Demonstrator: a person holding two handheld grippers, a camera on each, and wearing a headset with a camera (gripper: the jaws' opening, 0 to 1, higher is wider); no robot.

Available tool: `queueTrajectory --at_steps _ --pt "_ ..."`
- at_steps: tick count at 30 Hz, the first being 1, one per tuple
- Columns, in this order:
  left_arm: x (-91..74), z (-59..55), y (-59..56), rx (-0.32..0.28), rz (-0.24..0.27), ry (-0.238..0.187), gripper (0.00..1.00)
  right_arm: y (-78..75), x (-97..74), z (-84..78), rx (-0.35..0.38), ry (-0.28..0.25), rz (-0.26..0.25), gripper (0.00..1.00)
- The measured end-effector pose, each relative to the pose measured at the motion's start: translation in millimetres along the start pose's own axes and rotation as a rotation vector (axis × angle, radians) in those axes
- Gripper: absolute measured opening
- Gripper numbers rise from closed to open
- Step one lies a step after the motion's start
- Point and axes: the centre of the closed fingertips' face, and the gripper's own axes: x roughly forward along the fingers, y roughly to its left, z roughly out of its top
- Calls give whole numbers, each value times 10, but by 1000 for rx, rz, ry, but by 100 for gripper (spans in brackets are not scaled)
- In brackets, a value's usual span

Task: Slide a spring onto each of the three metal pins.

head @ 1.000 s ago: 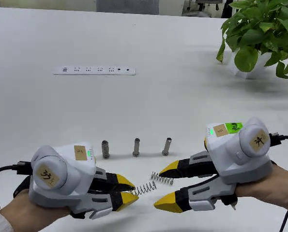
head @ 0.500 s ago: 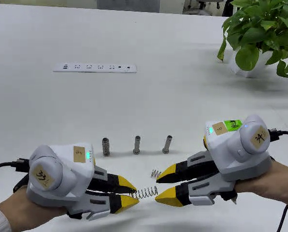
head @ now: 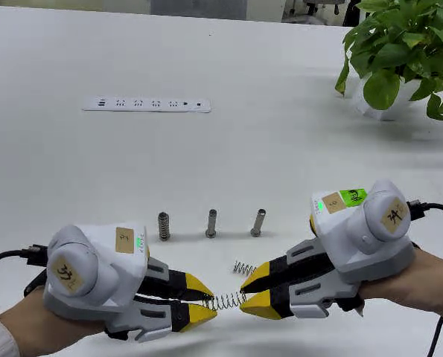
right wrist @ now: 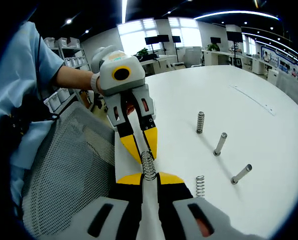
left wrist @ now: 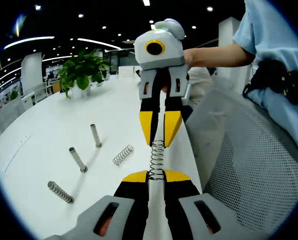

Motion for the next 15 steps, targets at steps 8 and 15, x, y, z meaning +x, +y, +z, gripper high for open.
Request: queueTrajectory --at_steps 8,15 --pt "24 2 -6 -12 2 5 9 16 -18 29 -23 12 -9 12" --pt "63 -4 -13 -35 3 17 9 28 -37 107 -55 19 -23 12"
